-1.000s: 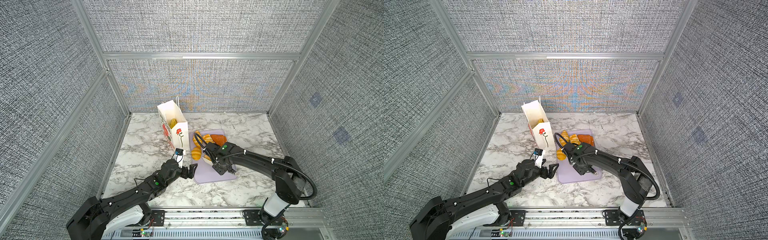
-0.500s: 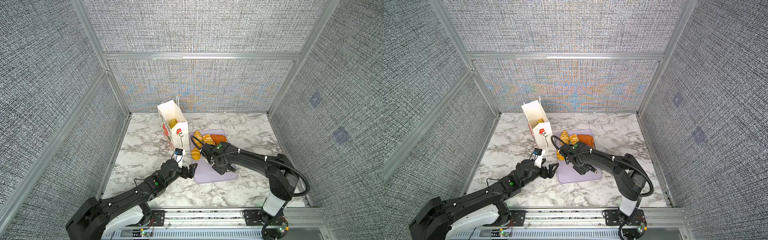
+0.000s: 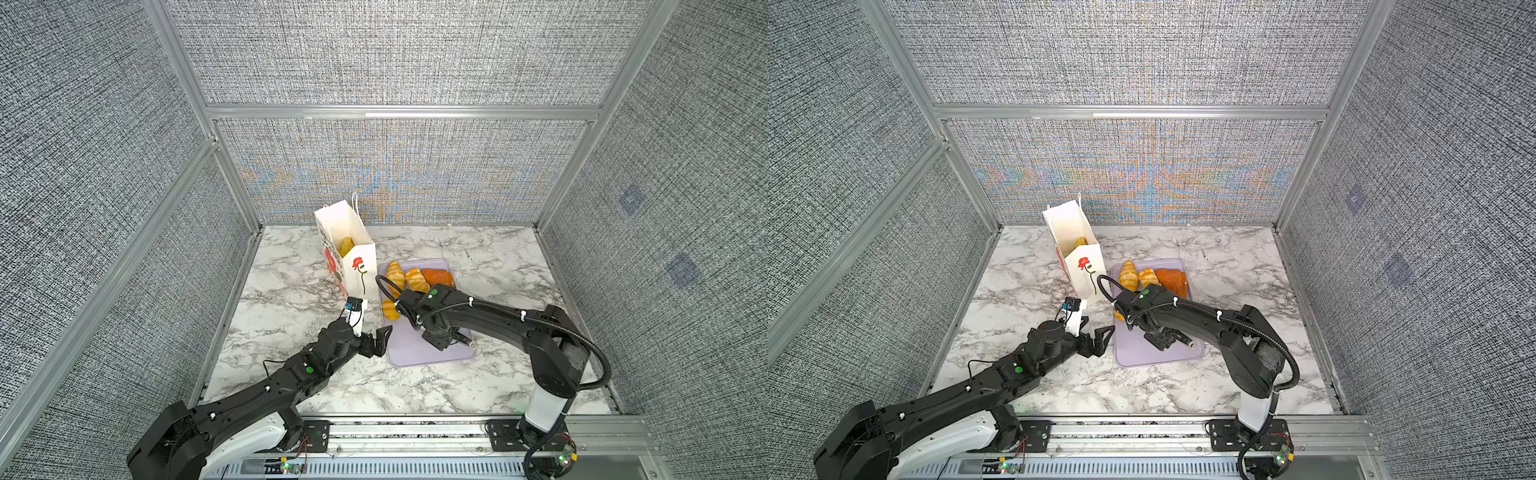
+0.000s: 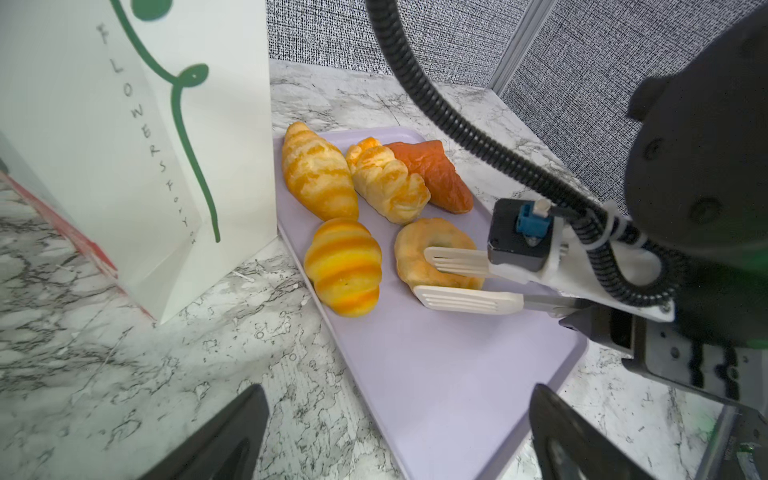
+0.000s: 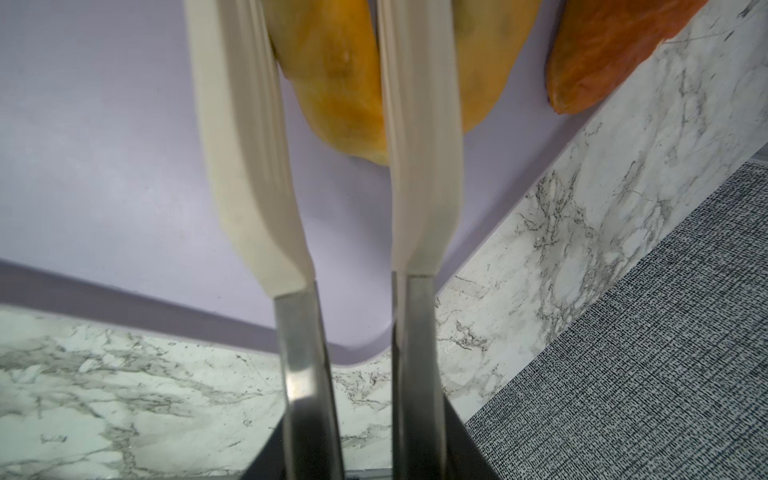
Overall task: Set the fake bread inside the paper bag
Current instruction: 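Lower the open tongs around the ring donut with the right gripper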
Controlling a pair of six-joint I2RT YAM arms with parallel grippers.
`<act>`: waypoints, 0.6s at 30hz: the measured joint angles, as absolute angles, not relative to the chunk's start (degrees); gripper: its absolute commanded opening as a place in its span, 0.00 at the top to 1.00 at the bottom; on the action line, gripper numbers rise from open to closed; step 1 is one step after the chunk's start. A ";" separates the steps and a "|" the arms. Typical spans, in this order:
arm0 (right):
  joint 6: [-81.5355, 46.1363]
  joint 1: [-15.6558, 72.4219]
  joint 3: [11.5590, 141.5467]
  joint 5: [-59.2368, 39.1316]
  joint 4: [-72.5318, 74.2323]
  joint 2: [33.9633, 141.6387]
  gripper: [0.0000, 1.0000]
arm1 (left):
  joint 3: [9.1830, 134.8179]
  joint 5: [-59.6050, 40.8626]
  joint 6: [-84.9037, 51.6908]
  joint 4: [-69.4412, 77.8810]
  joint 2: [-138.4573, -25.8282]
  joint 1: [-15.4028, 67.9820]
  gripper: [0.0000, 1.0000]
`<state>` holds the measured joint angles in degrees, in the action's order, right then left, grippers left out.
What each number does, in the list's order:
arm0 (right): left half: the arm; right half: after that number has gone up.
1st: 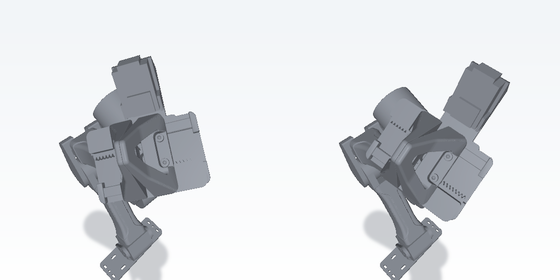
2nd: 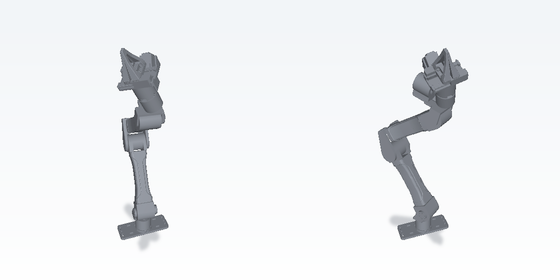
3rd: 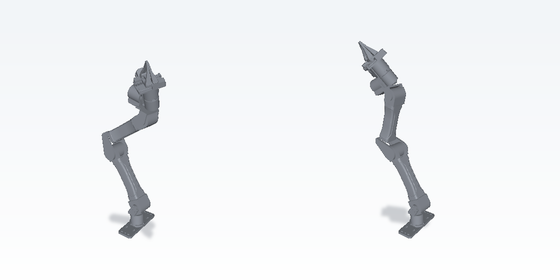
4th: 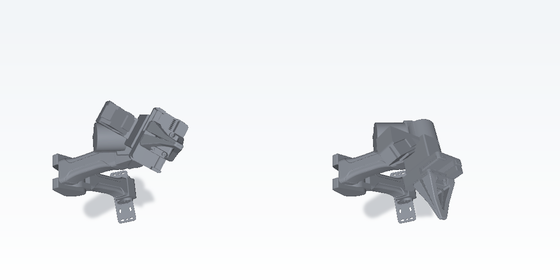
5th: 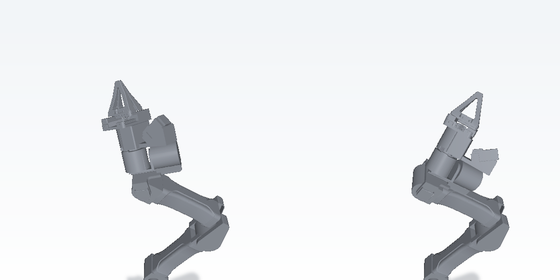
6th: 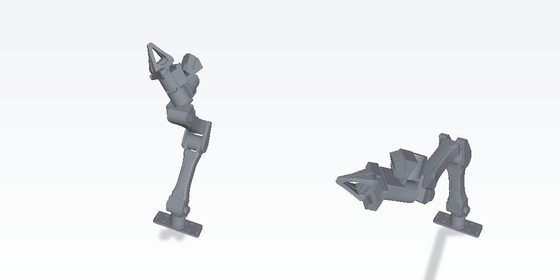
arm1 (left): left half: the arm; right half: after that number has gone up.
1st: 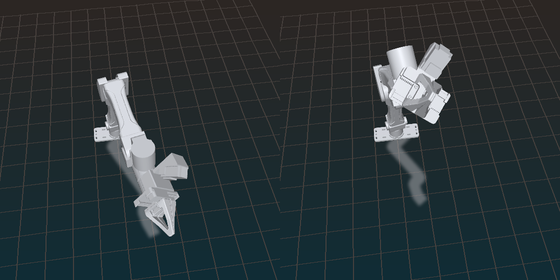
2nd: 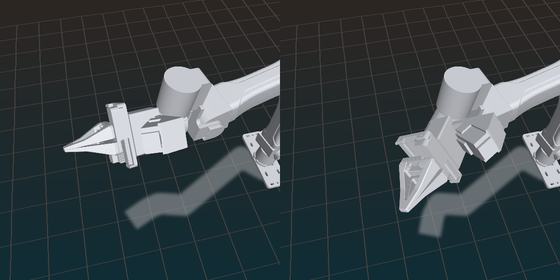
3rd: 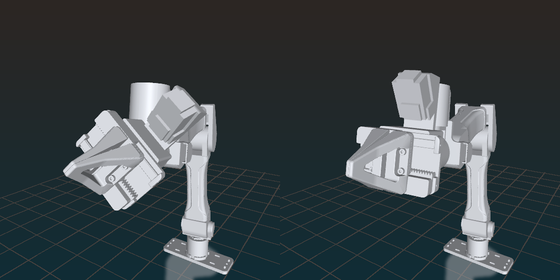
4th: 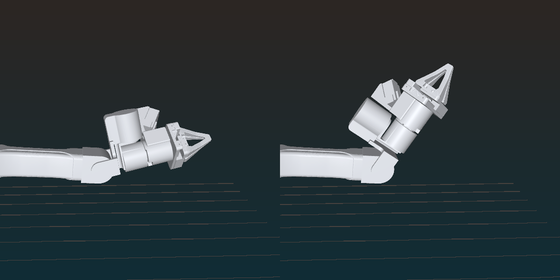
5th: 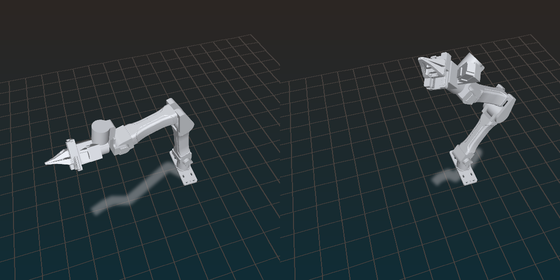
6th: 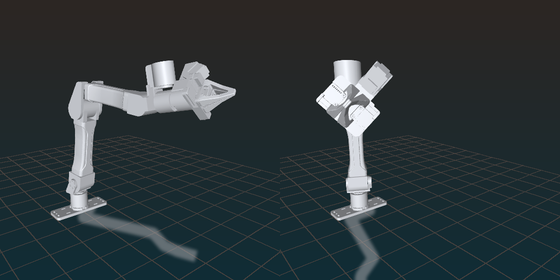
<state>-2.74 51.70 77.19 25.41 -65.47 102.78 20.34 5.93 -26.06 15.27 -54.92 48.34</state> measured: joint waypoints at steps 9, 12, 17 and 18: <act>-2.24 51.70 76.75 24.16 -65.41 101.38 0.73 | 19.62 6.55 -26.15 14.81 -53.34 48.34 0.01; -2.22 51.64 76.38 23.70 -65.08 100.55 0.74 | 19.44 7.35 -26.17 14.83 -52.69 48.31 0.01; -2.07 51.46 75.66 23.05 -64.64 99.83 0.74 | 19.42 7.57 -26.15 14.76 -52.34 48.34 0.01; -2.07 51.46 75.64 22.94 -64.62 99.70 0.74 | 19.42 7.60 -26.15 14.70 -52.31 48.34 0.01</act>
<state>-2.07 51.46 75.64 22.94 -64.62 99.70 19.42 7.60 -26.15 14.70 -52.31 48.34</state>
